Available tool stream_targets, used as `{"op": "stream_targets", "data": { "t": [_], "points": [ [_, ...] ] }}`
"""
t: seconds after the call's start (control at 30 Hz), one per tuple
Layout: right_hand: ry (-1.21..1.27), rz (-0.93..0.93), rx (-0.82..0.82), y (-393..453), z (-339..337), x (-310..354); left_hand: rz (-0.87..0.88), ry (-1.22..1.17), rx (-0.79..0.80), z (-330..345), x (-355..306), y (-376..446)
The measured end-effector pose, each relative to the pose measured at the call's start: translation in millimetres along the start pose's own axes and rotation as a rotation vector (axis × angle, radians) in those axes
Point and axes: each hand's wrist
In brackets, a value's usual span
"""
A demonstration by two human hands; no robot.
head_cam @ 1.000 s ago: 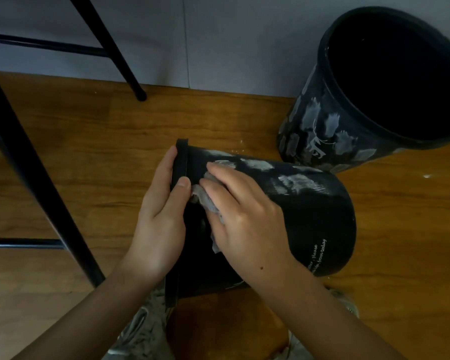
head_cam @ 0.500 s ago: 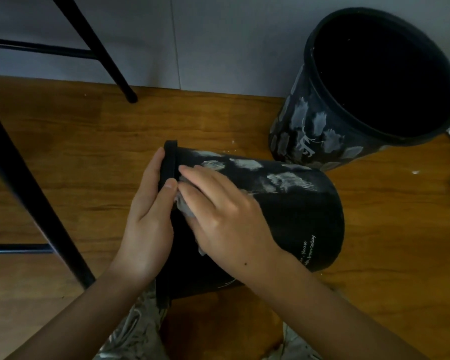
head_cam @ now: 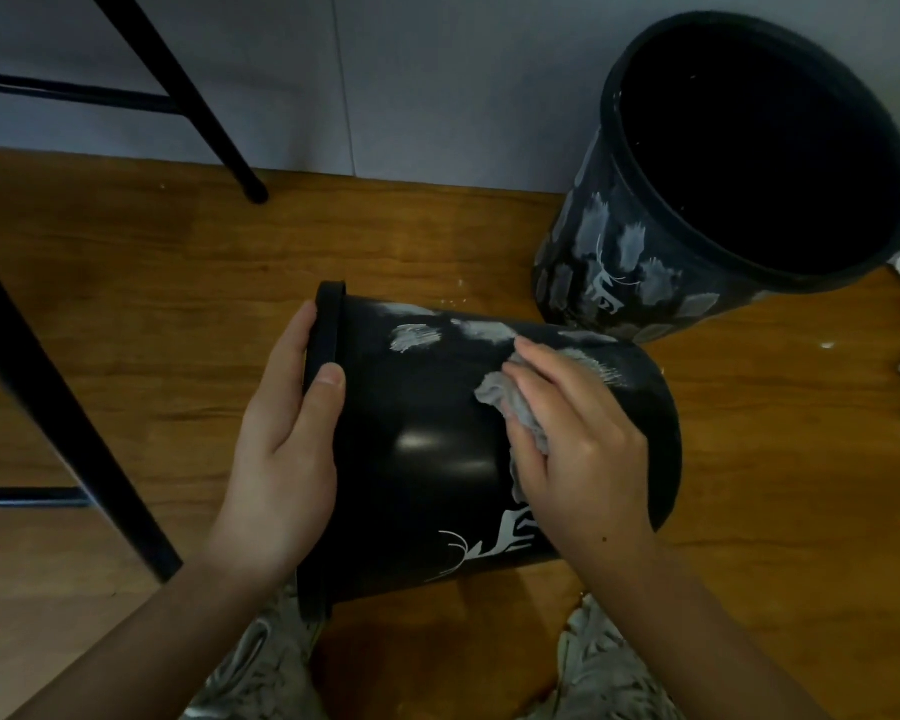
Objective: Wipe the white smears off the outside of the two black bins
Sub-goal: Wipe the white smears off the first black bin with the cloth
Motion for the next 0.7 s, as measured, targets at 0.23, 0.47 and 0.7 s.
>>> {"op": "stream_targets", "data": {
  "t": [0.23, 0.47, 0.7],
  "points": [
    [0.112, -0.213, 0.002, 24, 9, 51, -0.004, 0.048, -0.001, 0, 0, 2],
    [0.141, -0.203, 0.005, 21, 7, 57, 0.008, 0.033, -0.012, 0, -1, -2],
    [0.039, -0.039, 0.001, 4, -2, 12, 0.014, 0.001, 0.001, 2, -2, 0]
  ]
}}
Point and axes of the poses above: each hand's wrist, its own y-axis towards the middle knuckle, its own z-axis out of the palm, x = y × z, and after that the axes turned 9 degrees about -y, right-handed
